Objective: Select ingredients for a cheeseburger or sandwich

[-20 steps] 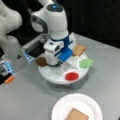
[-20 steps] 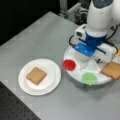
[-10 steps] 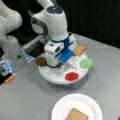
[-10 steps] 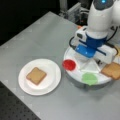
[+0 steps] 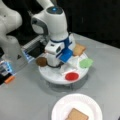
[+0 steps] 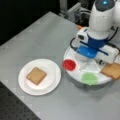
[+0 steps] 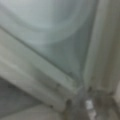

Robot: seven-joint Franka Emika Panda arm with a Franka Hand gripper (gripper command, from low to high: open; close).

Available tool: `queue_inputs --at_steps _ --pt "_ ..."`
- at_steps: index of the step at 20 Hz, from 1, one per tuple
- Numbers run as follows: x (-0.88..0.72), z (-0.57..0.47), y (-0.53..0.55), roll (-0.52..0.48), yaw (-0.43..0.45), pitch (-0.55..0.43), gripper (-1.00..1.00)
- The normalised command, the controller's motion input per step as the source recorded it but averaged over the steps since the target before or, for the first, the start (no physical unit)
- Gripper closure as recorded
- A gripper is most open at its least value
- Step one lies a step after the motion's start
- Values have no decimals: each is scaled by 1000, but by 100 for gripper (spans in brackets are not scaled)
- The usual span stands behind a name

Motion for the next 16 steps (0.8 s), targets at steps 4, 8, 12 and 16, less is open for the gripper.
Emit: queue_inputs --at_steps 4,8,12,16 --pt "-367 -75 -8 30 441 -139 -100" --pt "-293 -90 -69 61 417 -133 -100" --pt "-229 -107 -104 150 353 -97 -100" --pt "-210 -125 -65 213 179 -59 -100"
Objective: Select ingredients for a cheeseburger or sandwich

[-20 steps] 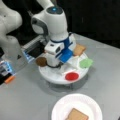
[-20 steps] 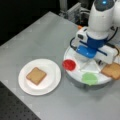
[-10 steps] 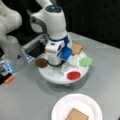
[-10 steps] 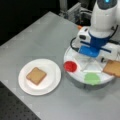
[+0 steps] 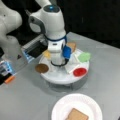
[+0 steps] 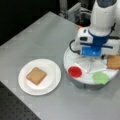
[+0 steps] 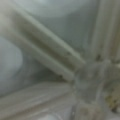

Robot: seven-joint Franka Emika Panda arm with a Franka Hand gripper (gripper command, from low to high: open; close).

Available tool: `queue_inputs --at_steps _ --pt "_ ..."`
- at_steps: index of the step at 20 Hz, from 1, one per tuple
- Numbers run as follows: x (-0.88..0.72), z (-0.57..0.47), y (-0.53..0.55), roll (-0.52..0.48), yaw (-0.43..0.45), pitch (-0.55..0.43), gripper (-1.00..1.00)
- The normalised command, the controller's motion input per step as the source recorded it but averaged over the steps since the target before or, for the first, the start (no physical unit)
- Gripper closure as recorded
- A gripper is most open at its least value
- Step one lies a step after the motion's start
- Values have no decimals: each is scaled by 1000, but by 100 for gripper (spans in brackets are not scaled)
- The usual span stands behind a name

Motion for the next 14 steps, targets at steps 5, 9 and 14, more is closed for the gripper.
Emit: queue_inputs --at_steps 5,9,14 --pt "-171 -120 -41 213 52 -43 -100" --pt "-149 -96 -60 145 95 -22 -100" --pt "-117 -56 -71 72 223 20 -100"
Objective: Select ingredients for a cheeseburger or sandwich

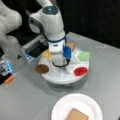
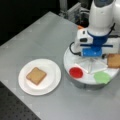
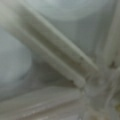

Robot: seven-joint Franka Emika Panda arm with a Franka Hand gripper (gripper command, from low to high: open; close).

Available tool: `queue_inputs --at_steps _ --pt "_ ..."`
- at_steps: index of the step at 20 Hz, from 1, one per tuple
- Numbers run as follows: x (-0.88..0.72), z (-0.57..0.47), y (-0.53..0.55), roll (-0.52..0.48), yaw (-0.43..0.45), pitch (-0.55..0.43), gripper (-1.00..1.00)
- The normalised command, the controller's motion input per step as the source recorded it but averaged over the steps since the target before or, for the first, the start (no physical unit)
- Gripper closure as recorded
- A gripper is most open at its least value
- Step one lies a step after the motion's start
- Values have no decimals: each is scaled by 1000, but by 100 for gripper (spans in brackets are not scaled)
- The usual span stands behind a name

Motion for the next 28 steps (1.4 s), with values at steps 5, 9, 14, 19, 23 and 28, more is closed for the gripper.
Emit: queue_inputs --at_steps 5,9,14,19,23,28 --pt "-103 -13 -68 6 170 -4 -100" --pt "-65 2 -59 -33 207 -25 -100" --pt "39 20 -57 -69 357 -52 -100" --pt "147 29 -60 8 403 12 -100" --pt "198 28 -58 92 330 80 -100" --pt "226 62 -58 123 232 98 -100"
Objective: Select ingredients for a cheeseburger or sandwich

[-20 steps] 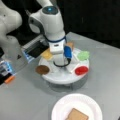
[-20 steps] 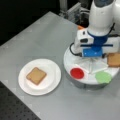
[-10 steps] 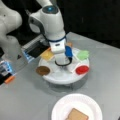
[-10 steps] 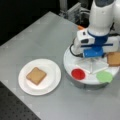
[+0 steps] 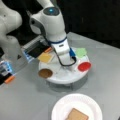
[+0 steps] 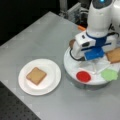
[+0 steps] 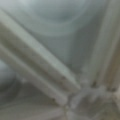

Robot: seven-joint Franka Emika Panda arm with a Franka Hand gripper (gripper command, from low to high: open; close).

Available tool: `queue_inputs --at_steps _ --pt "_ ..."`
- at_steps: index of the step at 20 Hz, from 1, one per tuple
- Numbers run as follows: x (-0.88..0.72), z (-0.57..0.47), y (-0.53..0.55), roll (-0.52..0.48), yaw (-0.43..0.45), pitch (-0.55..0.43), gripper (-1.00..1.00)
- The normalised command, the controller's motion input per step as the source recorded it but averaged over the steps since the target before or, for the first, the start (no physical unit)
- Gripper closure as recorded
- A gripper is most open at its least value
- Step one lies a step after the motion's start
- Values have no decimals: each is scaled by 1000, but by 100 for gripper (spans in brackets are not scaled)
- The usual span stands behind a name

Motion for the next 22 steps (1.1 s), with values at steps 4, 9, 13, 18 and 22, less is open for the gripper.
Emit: queue_inputs --at_steps 4,9,13,18,22 --pt "197 81 -28 125 178 114 -100" --pt "125 77 10 138 108 158 -100" --pt "106 87 41 119 81 159 -100" --pt "99 91 61 108 88 158 -100" --pt "105 105 57 79 114 153 -100"
